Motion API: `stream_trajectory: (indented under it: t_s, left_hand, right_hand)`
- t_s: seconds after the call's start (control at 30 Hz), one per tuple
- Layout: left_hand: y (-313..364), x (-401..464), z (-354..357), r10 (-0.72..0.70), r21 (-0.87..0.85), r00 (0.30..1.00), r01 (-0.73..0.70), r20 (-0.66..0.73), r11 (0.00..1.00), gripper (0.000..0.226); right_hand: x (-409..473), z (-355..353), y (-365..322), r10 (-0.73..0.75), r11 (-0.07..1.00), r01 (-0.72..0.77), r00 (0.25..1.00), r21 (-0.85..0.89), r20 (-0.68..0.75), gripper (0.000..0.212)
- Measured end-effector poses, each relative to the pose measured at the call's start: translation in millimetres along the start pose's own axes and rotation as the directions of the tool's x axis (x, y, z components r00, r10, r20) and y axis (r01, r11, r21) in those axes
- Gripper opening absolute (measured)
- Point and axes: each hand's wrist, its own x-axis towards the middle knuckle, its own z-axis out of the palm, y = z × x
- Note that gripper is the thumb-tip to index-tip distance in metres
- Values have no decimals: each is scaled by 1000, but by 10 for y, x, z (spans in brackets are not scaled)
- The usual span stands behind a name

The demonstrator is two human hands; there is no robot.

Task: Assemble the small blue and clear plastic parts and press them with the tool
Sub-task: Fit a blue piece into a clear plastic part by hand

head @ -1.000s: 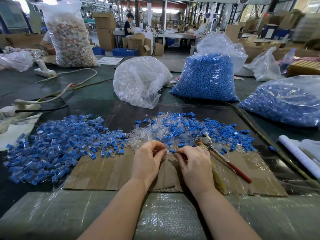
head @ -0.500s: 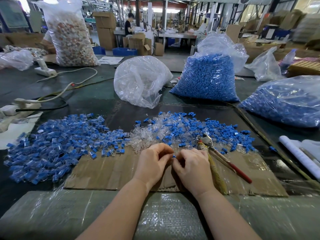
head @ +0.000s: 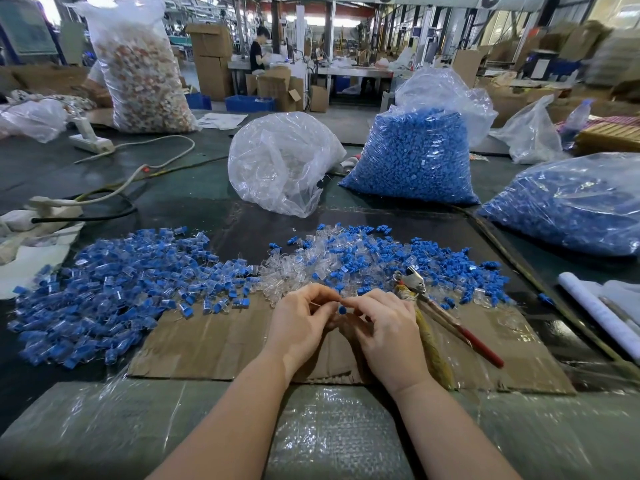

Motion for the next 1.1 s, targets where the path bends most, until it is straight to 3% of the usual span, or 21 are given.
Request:
stream_trajectory:
  t_s: [0.23, 0.5, 1.1]
  left_hand:
    - [19, -13, -5, -8, -1, 1000, 8, 8, 1000, 25]
    - [26, -22, -26, 32, 91, 999, -30, -14, 995, 23]
    - [21, -9, -40, 31, 80, 1000, -31, 4, 996, 16]
  right_hand:
    - [4, 1, -5, 11, 1000, -11, 1000, -2, -12, 7]
    - [-8, -4, -22, 7, 998, -7, 1000, -63, 5, 13]
    - [5, -37, -53, -40, 999, 40, 999, 36, 1, 17]
